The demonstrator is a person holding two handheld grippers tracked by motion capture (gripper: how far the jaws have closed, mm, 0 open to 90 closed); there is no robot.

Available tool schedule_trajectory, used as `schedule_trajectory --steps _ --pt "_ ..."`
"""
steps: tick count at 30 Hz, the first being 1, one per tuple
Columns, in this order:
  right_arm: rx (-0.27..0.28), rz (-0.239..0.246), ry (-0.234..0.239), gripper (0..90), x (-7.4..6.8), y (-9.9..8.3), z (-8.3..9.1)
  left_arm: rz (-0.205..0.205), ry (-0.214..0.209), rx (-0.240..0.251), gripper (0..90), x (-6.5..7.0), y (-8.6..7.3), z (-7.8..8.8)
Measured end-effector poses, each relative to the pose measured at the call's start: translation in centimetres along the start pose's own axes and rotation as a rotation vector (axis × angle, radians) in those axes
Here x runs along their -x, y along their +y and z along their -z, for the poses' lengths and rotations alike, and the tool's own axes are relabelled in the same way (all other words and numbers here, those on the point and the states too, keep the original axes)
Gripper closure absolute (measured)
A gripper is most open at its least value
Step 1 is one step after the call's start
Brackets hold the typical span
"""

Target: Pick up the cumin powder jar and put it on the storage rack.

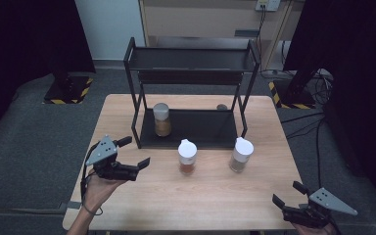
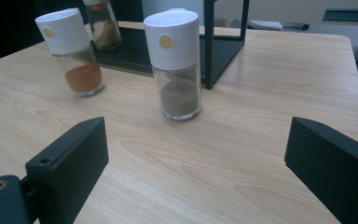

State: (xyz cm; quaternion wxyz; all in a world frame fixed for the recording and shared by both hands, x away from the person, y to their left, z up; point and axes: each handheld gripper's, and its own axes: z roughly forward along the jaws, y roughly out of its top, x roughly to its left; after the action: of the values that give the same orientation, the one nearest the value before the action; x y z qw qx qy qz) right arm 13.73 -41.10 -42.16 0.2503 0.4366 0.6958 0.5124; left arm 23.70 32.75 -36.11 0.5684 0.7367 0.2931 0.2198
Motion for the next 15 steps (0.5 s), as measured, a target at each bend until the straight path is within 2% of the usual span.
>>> schedule_trajectory --steps 4,8,11,15 --pt "0.000 0.000 -0.001 6.5 0.0 0.0 0.0 -0.012 -0.008 0.010 3.7 0.4 -1.2 0.8" --pt "0.000 0.001 0.000 6.5 0.0 0.0 0.0 -0.003 -0.020 0.013 3.7 0.6 -2.4 1.3" --pt "0.000 0.001 0.000 6.5 0.0 0.0 0.0 -0.007 -0.023 0.001 3.9 0.8 -3.2 1.6" --pt "0.000 0.000 -0.001 6.5 0.0 0.0 0.0 0.018 -0.021 -0.004 3.9 0.8 -4.6 2.1"
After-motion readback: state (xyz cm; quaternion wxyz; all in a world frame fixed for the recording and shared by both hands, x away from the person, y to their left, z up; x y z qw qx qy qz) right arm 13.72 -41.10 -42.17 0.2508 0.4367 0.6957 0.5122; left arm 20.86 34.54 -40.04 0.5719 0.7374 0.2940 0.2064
